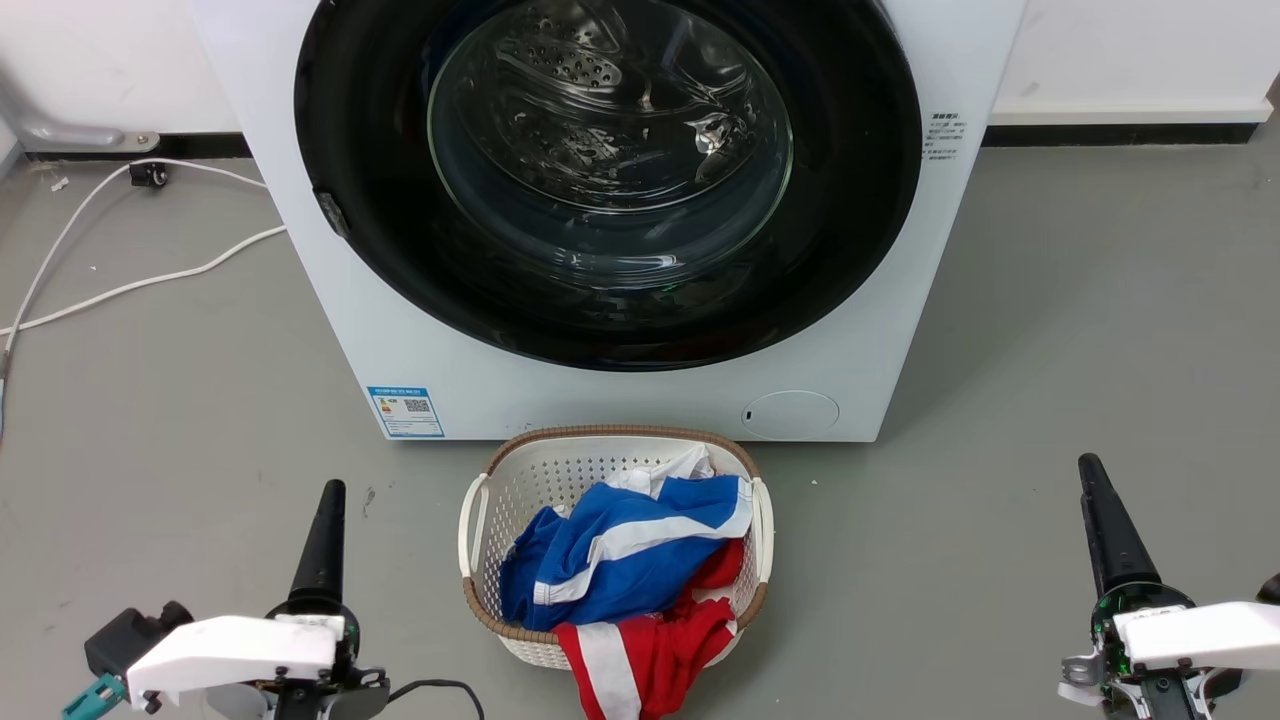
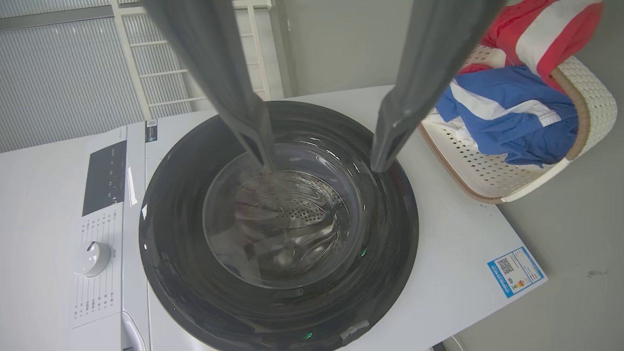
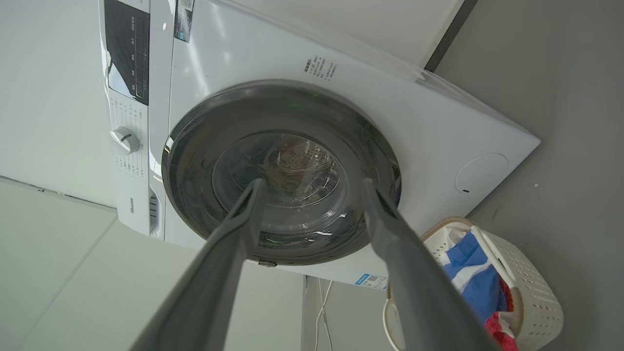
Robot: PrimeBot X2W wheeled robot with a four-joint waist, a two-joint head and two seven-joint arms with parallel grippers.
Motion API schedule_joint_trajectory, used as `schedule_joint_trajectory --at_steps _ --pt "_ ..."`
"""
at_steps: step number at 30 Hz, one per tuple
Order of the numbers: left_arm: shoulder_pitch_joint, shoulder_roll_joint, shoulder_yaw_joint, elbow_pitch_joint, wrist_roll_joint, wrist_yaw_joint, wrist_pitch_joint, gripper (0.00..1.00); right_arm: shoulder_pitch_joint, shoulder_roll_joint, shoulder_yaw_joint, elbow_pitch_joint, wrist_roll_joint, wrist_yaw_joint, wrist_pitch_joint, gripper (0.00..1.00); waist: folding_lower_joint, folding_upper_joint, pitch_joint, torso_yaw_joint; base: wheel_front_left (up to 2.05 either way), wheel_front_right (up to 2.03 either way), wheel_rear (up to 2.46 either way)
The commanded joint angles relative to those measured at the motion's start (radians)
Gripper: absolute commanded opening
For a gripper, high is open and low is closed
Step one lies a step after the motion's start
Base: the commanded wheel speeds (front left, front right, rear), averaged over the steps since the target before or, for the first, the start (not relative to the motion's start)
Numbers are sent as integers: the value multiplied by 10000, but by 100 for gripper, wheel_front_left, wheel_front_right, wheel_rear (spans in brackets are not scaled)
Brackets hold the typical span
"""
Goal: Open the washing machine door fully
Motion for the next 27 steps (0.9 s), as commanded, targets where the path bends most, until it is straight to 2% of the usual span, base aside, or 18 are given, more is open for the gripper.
schedule_joint_trajectory --at_steps 1,13,27 --pt "-51 35 -58 -329 539 90 -114 100 -38 -27 28 -363 -541 10 -94 100 0 0 3 1 0 0 0" --pt "194 196 -707 -925 3658 924 -596 100 256 -20 406 -1245 -3990 12 -570 100 0 0 5 23 0 0 0" --pt "355 872 -1828 -1361 5706 1898 -1087 100 612 -12 534 -1435 -6409 15 -1044 100 0 0 -4 38 0 0 0"
